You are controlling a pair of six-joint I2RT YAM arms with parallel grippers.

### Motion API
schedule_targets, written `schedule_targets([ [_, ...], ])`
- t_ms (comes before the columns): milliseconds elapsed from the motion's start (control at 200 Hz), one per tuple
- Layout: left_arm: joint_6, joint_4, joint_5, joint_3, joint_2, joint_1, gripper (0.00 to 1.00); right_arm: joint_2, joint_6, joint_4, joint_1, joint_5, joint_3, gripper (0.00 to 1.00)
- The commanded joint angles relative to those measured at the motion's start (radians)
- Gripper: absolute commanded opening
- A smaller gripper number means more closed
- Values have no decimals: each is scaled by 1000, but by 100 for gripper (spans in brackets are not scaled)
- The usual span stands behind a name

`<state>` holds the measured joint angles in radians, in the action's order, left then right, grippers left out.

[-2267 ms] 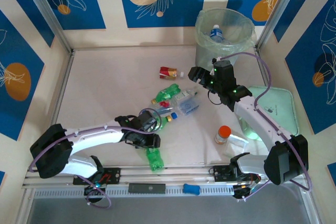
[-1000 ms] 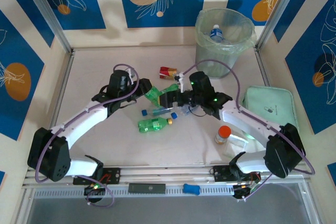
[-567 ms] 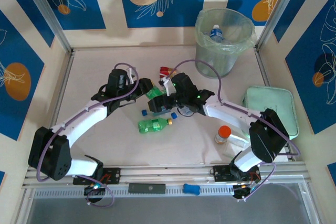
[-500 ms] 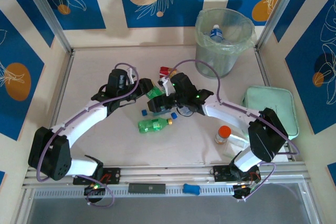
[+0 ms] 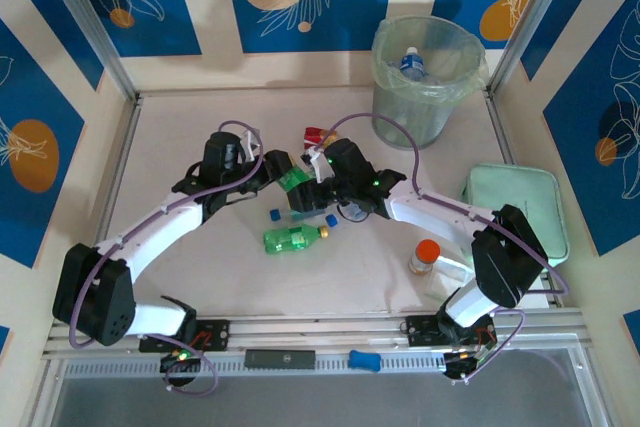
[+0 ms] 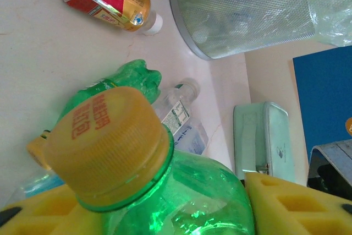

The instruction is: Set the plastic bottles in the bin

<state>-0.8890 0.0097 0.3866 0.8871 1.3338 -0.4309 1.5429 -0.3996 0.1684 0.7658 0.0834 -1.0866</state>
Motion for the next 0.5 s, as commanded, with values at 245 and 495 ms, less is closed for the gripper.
schedule_targets([
  [245, 77, -94, -59, -12, -92, 104, 100, -6, -5, -12, -27, 24, -41, 49],
  [495, 114, -137, -123, -93, -168, 175, 100, -7, 27, 79, -105, -28, -127, 50],
])
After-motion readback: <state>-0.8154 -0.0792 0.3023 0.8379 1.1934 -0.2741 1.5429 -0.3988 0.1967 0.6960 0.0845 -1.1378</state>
